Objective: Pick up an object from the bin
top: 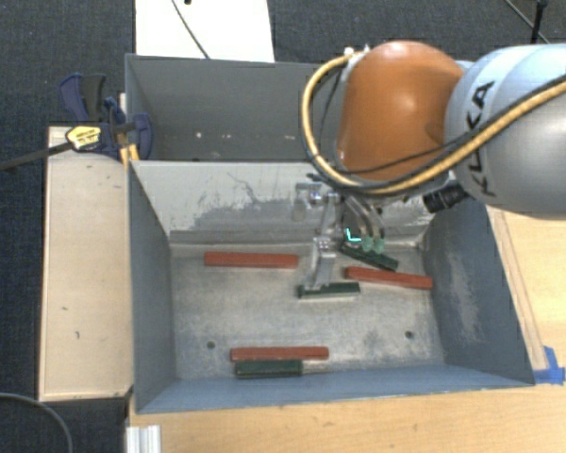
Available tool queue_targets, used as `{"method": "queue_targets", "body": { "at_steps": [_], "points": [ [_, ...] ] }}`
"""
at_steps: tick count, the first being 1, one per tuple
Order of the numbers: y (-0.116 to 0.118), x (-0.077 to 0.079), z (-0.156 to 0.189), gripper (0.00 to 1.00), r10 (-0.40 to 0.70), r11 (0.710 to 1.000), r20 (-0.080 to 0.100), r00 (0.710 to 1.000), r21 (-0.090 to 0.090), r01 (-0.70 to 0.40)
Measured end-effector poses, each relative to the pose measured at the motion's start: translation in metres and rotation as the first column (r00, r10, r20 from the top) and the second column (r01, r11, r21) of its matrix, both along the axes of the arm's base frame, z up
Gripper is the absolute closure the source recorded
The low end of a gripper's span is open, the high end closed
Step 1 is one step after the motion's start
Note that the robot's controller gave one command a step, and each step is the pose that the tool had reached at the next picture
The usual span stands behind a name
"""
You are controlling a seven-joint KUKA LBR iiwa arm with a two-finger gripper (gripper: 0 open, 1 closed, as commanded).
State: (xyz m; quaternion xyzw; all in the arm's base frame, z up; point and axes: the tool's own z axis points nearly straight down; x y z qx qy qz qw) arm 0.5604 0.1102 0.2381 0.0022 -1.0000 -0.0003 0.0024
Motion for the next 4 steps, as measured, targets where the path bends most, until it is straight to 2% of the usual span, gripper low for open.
{"method": "queue_targets", "body": {
  "at_steps": [1,2,3,4],
  "points": [
    [-0.095,-0.002,-0.172,0.0,0.059,0.998,-0.001,0.998,-0.001,-0.059],
    [-0.094,-0.003,-0.136,0.0,0.119,0.993,0.011,0.993,-0.001,-0.119],
    [-0.087,-0.008,-0.138,0.0,0.049,0.999,0.005,0.999,0.001,-0.049],
    [-0.102,-0.008,-0.169,0.0,-0.05,0.999,0.003,0.999,0.0,0.05]
  ]
}}
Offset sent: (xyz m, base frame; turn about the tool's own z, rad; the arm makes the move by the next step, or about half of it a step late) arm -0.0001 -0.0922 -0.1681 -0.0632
